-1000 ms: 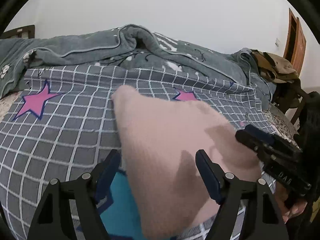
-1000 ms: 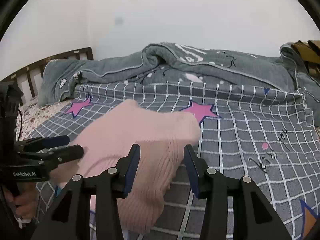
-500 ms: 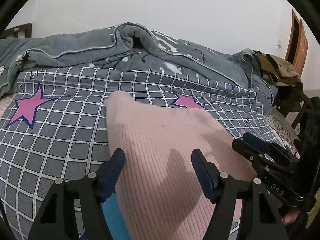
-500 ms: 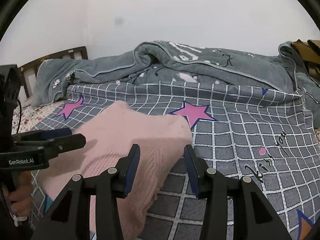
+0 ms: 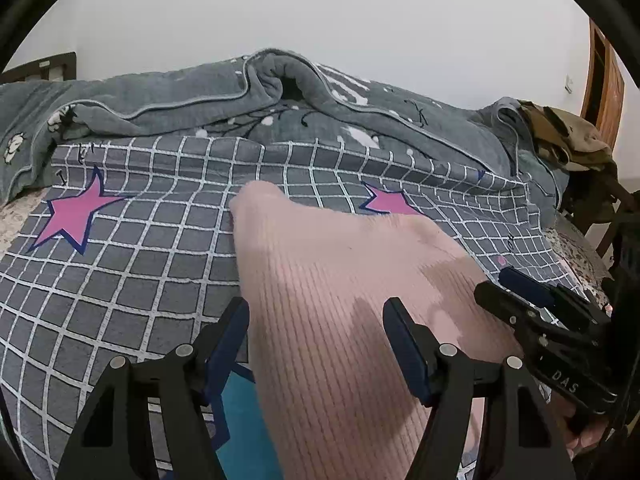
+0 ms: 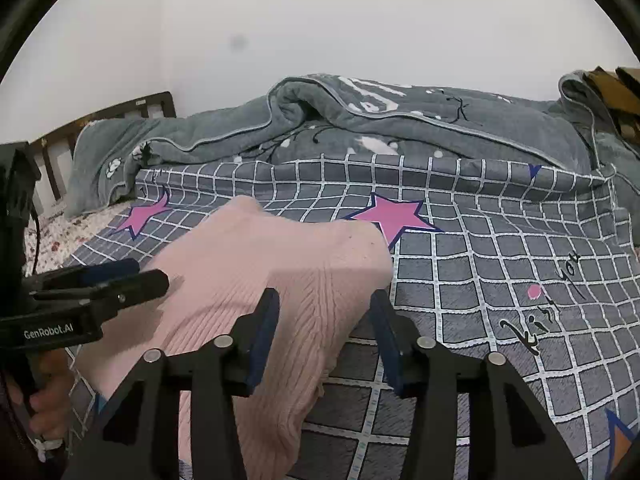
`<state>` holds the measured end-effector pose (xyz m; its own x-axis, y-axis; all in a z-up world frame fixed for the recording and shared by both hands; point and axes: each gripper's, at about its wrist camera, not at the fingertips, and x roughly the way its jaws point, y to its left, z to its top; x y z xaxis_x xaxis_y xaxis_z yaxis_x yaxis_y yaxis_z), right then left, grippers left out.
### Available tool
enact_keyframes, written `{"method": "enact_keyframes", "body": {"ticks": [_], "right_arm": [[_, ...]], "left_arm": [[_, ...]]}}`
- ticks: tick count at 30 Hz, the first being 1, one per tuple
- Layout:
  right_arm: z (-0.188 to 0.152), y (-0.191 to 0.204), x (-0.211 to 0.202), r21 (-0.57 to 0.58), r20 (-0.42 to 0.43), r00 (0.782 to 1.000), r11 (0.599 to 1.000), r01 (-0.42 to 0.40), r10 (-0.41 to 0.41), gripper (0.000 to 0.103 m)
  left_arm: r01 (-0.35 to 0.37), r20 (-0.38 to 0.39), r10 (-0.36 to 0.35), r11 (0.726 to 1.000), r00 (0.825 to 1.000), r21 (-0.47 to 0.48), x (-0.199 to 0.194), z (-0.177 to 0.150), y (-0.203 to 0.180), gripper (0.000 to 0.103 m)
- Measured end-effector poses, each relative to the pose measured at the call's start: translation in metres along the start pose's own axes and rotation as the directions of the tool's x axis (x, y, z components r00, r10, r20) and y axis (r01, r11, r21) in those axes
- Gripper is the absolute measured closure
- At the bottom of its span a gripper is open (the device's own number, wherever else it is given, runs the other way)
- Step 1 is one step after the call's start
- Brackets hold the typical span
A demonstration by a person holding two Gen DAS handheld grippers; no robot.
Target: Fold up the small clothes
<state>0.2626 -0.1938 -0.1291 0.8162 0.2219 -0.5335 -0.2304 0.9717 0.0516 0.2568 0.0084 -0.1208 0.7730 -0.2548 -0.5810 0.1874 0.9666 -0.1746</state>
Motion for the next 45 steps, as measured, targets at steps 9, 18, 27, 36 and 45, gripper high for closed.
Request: {"method": "enact_keyframes", "body": {"ticks": [9,18,27,36,45], "right_arm": [[0.001,0.0,-0.006,-0.024,0.025,0.999,0.999,0.041,-0.04,0.048],[0.016,-0.012,0.001,0.029,-0.007,0.999,0.999,0.034,-0.033,0.048],[0.019,-0.019,0.034,0.021,-0.081,0.997,1.0,-0.011,0.012,0.048],[0.006,-0.017,0.053,-0.015,-0.117,0.993,0.999,0.028,-0.03,0.046],[0.0,-0.019,0.051,0.004,-0.094,0.995,1.0,0.023,-0.023,0.043]], "left_arm": [[0.014,-0.016,-0.014,1.0,1.0,0.0,0.0,0.003,0.01,0.036],[0.005,-0.018,-0.004,0.998,1.0,0.058,0.008,0.007,0.02,0.036],[0.094,-0.099,-0.09,0.995,0.991,0.034,0.03,0.013,0.014,0.037],[0.089,-0.13,-0.087,0.996,0.988,0.017,0.041,0.006,0.016,0.036],[0.076,-0.108,-0.073,0.997,0.992,0.024,0.04,0.0,0.014,0.033]]}}
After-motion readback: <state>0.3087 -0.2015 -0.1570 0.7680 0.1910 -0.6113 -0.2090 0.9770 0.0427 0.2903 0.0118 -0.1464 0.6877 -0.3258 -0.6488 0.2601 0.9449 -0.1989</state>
